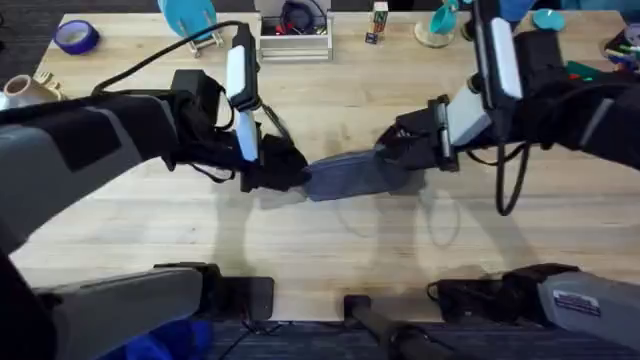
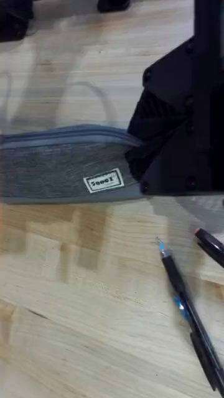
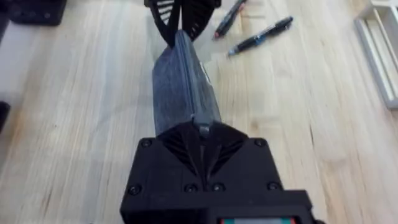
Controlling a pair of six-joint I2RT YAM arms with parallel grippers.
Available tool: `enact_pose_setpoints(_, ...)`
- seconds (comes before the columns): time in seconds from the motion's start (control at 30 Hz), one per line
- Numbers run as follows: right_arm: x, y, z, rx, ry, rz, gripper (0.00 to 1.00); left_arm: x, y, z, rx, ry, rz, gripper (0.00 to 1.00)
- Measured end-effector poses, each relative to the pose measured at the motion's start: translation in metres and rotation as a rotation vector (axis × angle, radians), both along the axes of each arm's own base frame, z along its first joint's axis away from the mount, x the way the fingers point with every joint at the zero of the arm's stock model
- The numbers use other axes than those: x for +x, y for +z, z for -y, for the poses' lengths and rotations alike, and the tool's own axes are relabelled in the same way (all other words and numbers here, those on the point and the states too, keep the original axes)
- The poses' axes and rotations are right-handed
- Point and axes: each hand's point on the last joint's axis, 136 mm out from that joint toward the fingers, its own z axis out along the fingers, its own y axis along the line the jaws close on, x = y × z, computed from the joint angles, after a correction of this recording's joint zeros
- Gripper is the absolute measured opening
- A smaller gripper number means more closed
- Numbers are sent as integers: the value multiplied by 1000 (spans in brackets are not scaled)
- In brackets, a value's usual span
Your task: Unzip the bag, pick up the pens from the table one at a time and place them inside, then zip the bag closed.
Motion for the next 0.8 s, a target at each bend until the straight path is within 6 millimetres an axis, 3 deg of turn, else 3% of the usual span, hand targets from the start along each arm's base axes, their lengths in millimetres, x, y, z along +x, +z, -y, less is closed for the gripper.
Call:
enact_pose_setpoints(0.43, -1, -1, -50, 55, 99, 20, 34, 0, 0, 0, 0, 0, 0, 42)
enact_pose_setpoints(0.8, -8, -2, -75, 77, 137, 7, 34, 0, 0, 0, 0, 0, 0, 42)
